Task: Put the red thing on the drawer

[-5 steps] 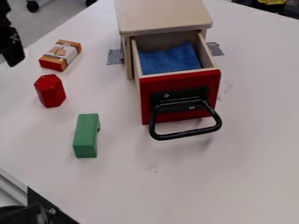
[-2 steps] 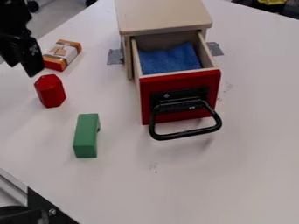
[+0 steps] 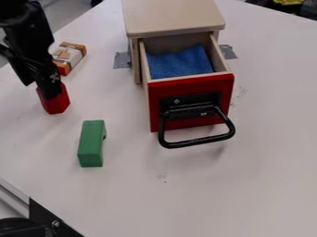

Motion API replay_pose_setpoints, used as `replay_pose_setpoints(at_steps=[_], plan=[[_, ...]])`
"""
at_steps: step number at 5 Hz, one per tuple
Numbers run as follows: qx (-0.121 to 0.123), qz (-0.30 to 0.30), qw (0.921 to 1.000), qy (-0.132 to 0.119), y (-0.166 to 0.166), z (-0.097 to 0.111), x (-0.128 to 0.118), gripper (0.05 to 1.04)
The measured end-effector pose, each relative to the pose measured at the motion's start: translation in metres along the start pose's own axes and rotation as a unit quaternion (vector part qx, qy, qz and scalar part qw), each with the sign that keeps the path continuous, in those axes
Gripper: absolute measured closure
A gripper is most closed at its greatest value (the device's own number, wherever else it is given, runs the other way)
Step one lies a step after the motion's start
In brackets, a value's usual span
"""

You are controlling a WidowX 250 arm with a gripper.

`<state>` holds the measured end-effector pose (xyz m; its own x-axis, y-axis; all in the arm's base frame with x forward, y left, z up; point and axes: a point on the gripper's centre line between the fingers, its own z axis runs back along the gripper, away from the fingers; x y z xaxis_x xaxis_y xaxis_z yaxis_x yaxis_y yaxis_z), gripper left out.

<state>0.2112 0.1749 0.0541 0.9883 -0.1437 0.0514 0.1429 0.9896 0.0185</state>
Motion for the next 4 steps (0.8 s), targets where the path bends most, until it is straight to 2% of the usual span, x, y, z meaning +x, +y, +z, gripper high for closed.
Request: replay_pose_setpoints(at_steps=[2, 3, 4], plan=[[0.045, -0.011, 0.9988, 0.018, -0.008, -0.020, 0.017, 0.085], [0.047, -0.009, 0.9987, 0.016, -0.009, -0.020, 0.023, 0.085], [0.026, 0.000, 0.9996, 0.015, -0.015, -0.017, 0.025, 0.085]])
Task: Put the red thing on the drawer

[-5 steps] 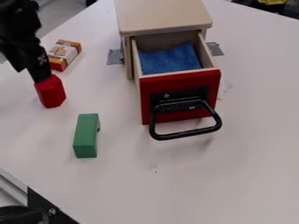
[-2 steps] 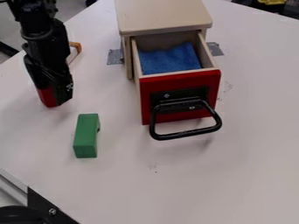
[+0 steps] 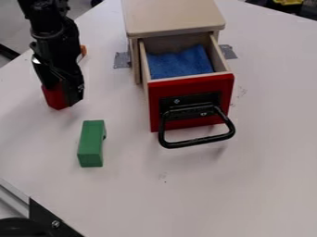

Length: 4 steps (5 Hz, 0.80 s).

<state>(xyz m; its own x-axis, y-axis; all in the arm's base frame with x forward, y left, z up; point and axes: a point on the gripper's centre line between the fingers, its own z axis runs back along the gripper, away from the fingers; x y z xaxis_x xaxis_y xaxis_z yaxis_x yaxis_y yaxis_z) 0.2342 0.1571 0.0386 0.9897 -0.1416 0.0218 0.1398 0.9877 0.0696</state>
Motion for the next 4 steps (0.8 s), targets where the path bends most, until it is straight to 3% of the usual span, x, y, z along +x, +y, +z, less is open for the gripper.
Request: replay_pose_setpoints(at_steps=[2, 4], plan=[[-0.026, -0.004, 0.9996, -0.008, 0.000, 0.014, 0.009, 0.085], [-0.015, 0.005, 0.9996, -0.021, 0.018, 0.035, 0.008, 0.085]])
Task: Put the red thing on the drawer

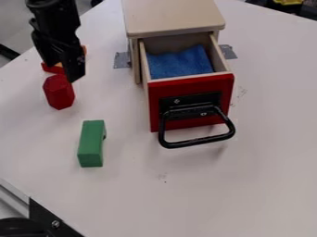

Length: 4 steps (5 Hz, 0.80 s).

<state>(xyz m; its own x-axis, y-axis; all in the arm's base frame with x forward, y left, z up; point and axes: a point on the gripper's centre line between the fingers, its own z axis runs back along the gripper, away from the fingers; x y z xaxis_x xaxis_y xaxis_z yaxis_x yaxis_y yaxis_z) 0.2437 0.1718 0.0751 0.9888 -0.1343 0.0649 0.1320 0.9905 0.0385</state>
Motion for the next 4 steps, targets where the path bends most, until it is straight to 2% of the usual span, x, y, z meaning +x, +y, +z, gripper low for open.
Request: replay_pose_setpoints(at_steps=[4], plan=[[0.016, -0.002, 0.9985, 0.052, 0.022, -0.026, -0.014, 0.085]])
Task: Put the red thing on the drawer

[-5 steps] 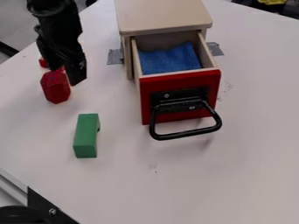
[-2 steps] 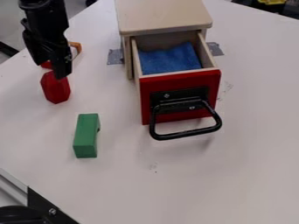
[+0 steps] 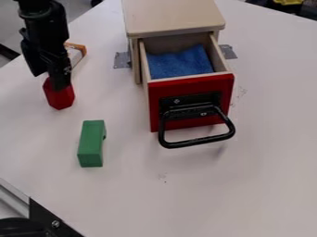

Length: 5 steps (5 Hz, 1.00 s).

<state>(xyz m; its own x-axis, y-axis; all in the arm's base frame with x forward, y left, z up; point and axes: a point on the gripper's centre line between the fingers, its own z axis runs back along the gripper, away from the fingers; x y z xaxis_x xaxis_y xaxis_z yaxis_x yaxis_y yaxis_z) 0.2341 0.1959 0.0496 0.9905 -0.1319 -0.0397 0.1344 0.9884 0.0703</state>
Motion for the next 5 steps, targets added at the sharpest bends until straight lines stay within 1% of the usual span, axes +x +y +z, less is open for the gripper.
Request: replay_pose_setpoints(at_steps=[1, 3, 4, 5], plan=[[0.004, 0.002, 1.0000, 0.006, 0.003, -0.004, -0.005, 0.085], [-0.005, 0.011, 0.9996, 0.026, 0.007, -0.013, -0.015, 0.085], [-0.003, 0.012, 0.9996, 0.024, 0.009, -0.013, -0.015, 0.085], [-0.011, 0.017, 0.9994, 0.027, 0.008, -0.019, -0.016, 0.085]])
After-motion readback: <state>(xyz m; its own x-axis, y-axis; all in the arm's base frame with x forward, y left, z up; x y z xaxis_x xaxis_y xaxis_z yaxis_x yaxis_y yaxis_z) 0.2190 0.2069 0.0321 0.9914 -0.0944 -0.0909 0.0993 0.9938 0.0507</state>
